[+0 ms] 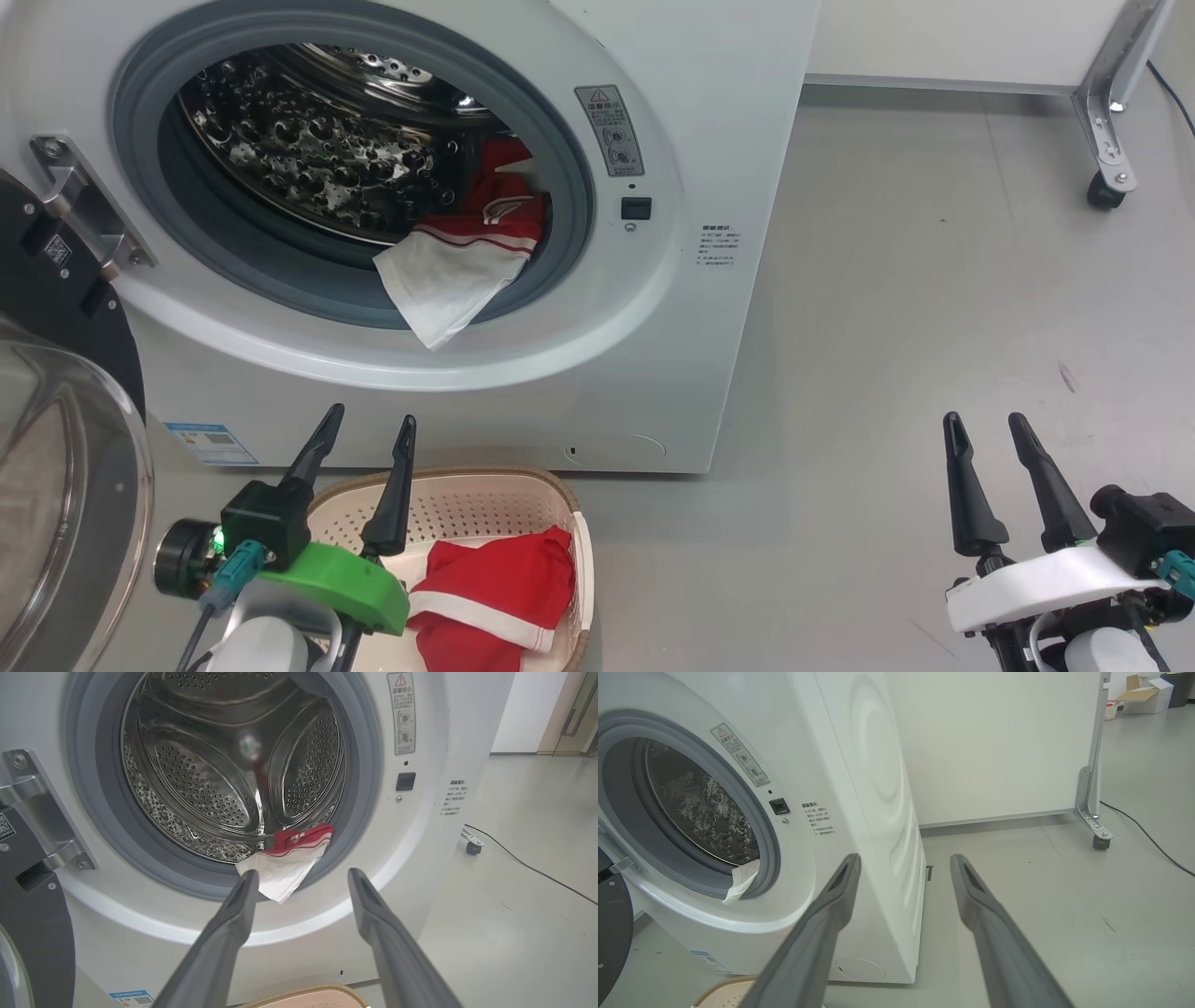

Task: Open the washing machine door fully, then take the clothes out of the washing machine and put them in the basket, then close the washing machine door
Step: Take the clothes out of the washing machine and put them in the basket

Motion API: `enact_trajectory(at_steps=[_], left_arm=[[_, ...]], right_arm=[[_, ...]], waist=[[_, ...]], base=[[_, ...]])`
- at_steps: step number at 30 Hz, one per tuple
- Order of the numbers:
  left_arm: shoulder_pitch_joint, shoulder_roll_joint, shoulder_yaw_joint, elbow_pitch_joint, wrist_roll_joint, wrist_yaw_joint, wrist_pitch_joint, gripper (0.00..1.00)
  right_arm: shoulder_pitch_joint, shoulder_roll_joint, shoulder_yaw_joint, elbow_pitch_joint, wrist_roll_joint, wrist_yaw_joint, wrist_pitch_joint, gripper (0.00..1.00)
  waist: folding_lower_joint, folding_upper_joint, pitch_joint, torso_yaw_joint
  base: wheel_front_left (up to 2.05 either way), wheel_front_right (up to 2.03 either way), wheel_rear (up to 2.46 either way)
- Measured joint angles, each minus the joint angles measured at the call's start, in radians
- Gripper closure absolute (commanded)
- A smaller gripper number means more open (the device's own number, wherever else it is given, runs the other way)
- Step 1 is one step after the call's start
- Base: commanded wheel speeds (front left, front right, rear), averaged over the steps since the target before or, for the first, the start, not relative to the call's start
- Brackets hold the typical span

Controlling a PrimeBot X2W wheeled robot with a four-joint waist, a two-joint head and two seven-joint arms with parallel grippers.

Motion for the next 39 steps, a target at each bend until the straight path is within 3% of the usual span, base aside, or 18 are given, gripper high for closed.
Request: enact_trajectory(at_steps=[39], left_arm=[[0.044, 0.0, 0.008, -0.061, 0.001, 0.0, 0.0, 0.0]], right_arm=[[0.001, 0.002, 0.005, -0.009, 0.0, 0.0, 0.0, 0.0]], waist=[[0.0, 0.0, 0.014, -0.005]], base=[[0.0, 0.0, 0.0]])
